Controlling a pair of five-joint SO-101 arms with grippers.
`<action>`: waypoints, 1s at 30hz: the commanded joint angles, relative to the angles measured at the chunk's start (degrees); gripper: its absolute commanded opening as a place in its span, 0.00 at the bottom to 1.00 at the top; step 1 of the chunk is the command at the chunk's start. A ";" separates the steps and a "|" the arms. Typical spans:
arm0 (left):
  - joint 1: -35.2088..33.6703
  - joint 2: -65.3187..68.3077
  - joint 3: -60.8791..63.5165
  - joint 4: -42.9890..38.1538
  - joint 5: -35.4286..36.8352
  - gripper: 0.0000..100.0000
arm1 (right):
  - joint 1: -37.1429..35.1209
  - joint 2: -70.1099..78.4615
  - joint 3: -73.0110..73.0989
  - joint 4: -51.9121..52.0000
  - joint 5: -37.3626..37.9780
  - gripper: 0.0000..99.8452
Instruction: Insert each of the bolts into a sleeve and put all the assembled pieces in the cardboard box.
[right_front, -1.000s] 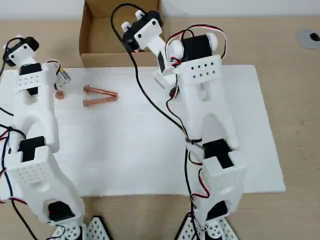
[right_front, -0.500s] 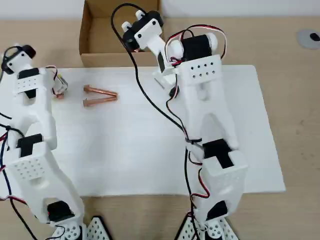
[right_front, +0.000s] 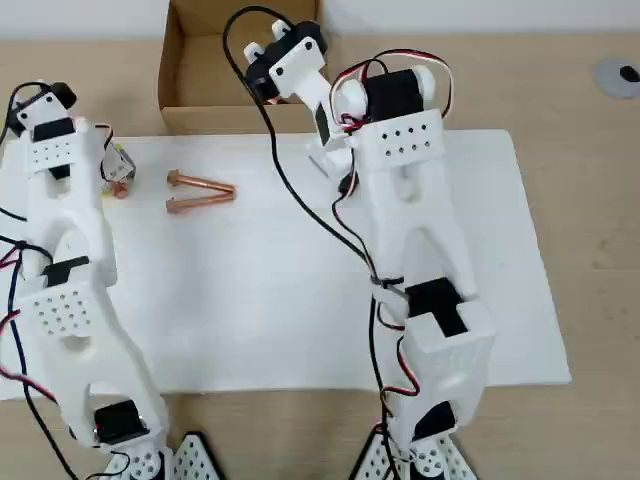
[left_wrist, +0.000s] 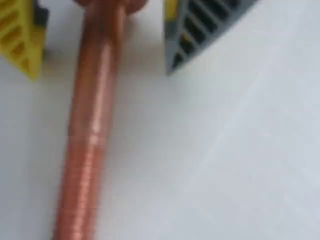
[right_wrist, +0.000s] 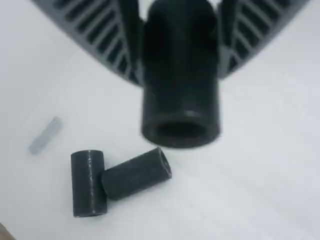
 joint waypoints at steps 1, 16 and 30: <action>0.97 2.95 -5.80 5.36 -0.62 0.12 | 0.66 -4.44 -0.40 0.70 -0.35 0.01; 2.81 4.88 -26.37 23.91 -5.45 0.01 | 0.75 -4.44 -0.40 0.70 -0.35 0.01; -1.32 4.70 -40.88 31.03 -23.21 0.01 | 0.92 -9.10 0.13 0.70 -0.35 0.01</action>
